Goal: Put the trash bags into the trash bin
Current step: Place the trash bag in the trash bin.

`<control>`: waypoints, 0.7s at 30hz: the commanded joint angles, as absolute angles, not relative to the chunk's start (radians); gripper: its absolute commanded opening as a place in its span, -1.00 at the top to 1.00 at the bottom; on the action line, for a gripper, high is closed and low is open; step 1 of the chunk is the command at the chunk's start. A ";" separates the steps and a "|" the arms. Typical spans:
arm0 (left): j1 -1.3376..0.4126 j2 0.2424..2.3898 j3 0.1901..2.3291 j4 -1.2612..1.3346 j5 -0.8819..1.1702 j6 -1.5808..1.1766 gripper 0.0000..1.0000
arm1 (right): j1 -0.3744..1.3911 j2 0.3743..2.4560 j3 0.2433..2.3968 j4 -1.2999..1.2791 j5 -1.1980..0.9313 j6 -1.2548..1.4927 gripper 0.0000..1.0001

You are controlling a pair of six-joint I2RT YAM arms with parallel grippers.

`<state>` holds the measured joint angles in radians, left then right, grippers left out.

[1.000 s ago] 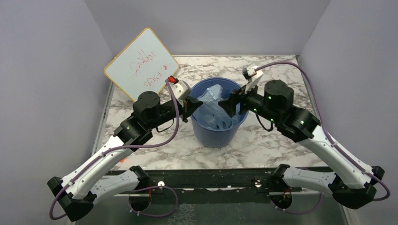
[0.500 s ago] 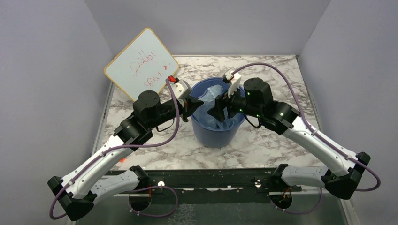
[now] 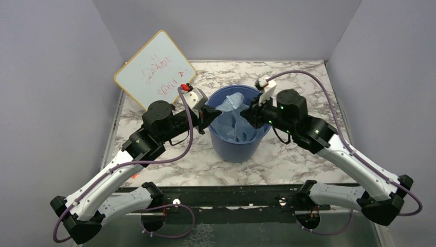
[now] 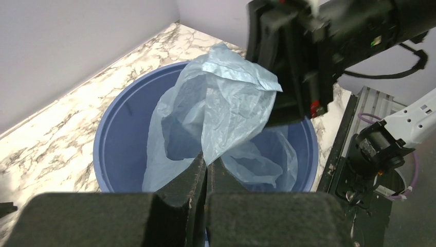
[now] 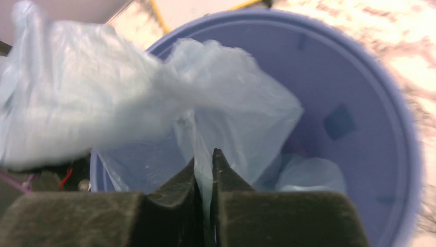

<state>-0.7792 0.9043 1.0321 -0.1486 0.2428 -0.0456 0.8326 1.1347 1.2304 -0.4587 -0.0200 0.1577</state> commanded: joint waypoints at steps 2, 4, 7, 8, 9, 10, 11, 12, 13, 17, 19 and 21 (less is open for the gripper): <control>-0.779 0.867 1.019 -0.139 0.179 -0.055 1.00 | 0.837 0.936 1.132 -0.303 0.210 0.203 0.87; -0.779 0.859 1.016 -0.144 0.152 -0.064 1.00 | 0.837 0.888 1.095 -0.277 0.233 0.205 0.87; -0.779 0.851 1.014 -0.158 0.068 -0.079 1.00 | 0.837 0.856 1.079 -0.282 0.306 0.222 0.86; -0.779 0.847 1.013 -0.161 0.033 -0.088 1.00 | 0.836 0.852 1.078 -0.290 0.351 0.239 0.86; -0.779 0.843 1.010 -0.164 -0.002 -0.093 1.00 | 0.836 0.849 1.078 -0.298 0.388 0.253 0.86; -0.779 0.838 1.004 -0.164 -0.039 -0.102 1.00 | 0.836 0.847 1.074 -0.302 0.421 0.262 0.86; -0.779 0.830 1.000 -0.164 -0.075 -0.114 1.00 | 0.837 0.844 1.072 -0.309 0.457 0.281 0.86; -0.779 0.824 0.996 -0.167 -0.113 -0.126 1.00 | 0.837 0.844 1.077 -0.331 0.511 0.313 0.86; -0.779 0.817 0.994 -0.172 -0.141 -0.134 0.96 | 0.837 0.844 1.083 -0.349 0.551 0.337 0.87; -0.779 0.806 1.008 -0.194 -0.177 -0.143 0.61 | 0.837 0.819 1.084 -0.371 0.652 0.421 0.90; -0.779 0.827 1.041 -0.219 -0.125 -0.130 0.10 | 0.837 0.793 1.060 -0.325 0.614 0.406 0.90; -0.779 0.871 1.099 -0.264 -0.019 -0.106 -0.24 | 0.836 0.777 1.041 -0.253 0.498 0.337 0.89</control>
<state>-0.7792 0.8215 1.0069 -0.1898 -0.1017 -0.1242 0.8322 0.8211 1.0729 -0.3462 0.5354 0.3584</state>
